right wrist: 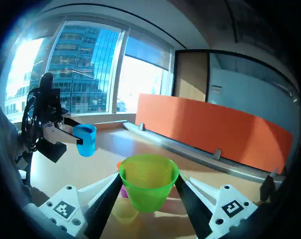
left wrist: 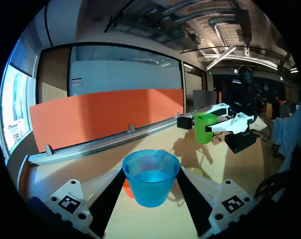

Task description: Pour water

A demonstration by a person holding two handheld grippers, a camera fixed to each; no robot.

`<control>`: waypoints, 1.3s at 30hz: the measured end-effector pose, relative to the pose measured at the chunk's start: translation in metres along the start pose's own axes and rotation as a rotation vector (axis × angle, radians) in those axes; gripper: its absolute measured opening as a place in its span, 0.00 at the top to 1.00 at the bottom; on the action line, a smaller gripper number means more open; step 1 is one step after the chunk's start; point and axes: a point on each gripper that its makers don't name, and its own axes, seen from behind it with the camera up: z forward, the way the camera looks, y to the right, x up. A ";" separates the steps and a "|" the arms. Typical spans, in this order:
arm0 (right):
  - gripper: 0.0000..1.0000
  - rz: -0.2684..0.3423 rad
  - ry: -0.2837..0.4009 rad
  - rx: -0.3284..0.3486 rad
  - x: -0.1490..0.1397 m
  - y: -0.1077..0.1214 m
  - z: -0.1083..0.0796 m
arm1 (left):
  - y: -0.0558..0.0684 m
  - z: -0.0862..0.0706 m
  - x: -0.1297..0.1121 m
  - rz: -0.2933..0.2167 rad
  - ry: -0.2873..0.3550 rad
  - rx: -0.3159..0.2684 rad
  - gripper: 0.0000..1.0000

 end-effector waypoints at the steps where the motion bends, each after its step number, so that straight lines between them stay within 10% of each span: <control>1: 0.08 0.000 0.010 -0.003 0.003 -0.001 0.000 | 0.000 0.000 0.001 -0.001 0.005 0.000 0.13; 39: 0.09 0.032 0.139 0.097 0.038 -0.050 0.010 | -0.013 -0.010 0.082 0.112 0.156 0.050 0.13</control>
